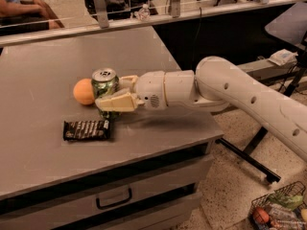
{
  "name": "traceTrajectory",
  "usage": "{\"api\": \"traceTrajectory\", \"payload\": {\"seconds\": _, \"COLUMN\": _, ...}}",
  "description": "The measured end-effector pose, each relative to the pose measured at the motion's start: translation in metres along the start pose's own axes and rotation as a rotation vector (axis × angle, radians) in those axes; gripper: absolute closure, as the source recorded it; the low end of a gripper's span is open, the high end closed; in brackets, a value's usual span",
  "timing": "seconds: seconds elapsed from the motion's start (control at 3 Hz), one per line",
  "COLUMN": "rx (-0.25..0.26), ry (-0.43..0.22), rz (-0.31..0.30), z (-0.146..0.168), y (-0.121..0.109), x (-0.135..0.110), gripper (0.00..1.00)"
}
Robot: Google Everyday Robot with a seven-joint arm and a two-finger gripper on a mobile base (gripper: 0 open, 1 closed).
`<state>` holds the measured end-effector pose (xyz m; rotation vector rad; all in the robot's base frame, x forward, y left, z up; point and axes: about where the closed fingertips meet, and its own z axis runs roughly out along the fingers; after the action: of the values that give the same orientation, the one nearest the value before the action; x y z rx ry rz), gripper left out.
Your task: Move green can near rxbar chocolate
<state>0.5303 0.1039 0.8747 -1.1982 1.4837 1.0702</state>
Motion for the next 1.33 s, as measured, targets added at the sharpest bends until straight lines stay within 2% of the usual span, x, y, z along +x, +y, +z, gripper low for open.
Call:
{"api": "traceTrajectory", "payload": {"seconds": 0.67, "rx": 0.074, "ry": 0.104, "rz": -0.061, "z": -0.007, "y": -0.001, "x": 0.0, "gripper": 0.03}}
{"api": "traceTrajectory", "payload": {"seconds": 1.0, "rx": 0.116, "ry": 0.142, "rz": -0.088, "z": -0.011, "y": -0.009, "x": -0.001, "gripper": 0.0}}
{"api": "traceTrajectory", "payload": {"seconds": 1.33, "rx": 0.254, "ry": 0.183, "rz": -0.062, "z": -0.04, "y": -0.01, "x": 0.009, "gripper": 0.0}}
